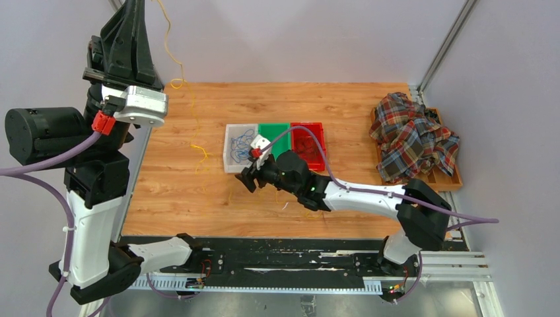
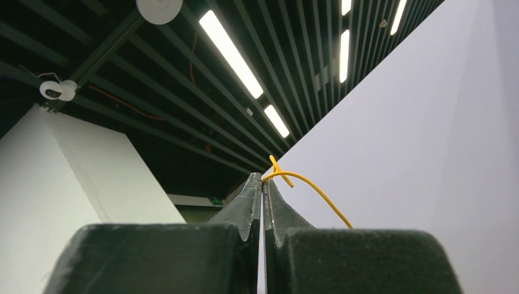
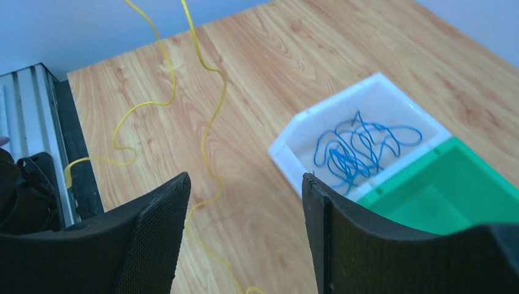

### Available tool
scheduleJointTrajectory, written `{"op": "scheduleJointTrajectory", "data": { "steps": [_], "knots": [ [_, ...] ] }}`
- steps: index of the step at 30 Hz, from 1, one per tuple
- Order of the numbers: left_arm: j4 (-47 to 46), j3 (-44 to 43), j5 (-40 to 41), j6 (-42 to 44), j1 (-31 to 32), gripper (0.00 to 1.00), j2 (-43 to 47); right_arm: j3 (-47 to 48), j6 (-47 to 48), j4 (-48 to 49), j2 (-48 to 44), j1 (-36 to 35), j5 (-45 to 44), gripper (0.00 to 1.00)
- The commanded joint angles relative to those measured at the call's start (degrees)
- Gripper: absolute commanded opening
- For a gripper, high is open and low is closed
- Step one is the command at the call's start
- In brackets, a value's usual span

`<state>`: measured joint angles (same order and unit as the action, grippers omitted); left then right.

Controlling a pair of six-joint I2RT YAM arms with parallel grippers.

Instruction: Untangle the cables

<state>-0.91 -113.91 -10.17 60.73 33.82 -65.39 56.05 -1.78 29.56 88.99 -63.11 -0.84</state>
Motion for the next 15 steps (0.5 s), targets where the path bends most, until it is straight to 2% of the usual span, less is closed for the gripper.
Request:
{"op": "scheduleJointTrajectory", "data": {
  "steps": [1,5,7,9,12,15],
  "knots": [
    [-1.2,-1.4,-0.6,0.9,-0.3,0.01,-0.4,5.1,3.3,5.9,3.8,-2.6,-1.1,0.66],
    [-1.2,-2.4,-0.7,1.9,-0.3,0.01,-0.8,6.4,1.1,7.5,8.2,-3.2,2.4,0.54],
    [-1.2,-3.0,-0.7,2.2,-0.3,0.01,-1.0,6.7,-0.7,8.9,9.7,-3.3,4.0,0.51],
    [-1.1,-3.3,-0.6,2.5,-0.3,0.01,-1.1,6.4,-2.2,10.9,10.4,-3.4,5.0,0.53],
    [-1.2,-3.3,-0.9,2.7,-0.3,0.01,-0.9,6.5,-3.7,13.3,11.4,-3.4,5.0,0.64],
    [-1.2,-3.6,-1.4,2.7,-0.3,0.01,-1.1,8.4,-4.1,13.9,13.6,-3.4,4.7,0.64]
  ]
}}
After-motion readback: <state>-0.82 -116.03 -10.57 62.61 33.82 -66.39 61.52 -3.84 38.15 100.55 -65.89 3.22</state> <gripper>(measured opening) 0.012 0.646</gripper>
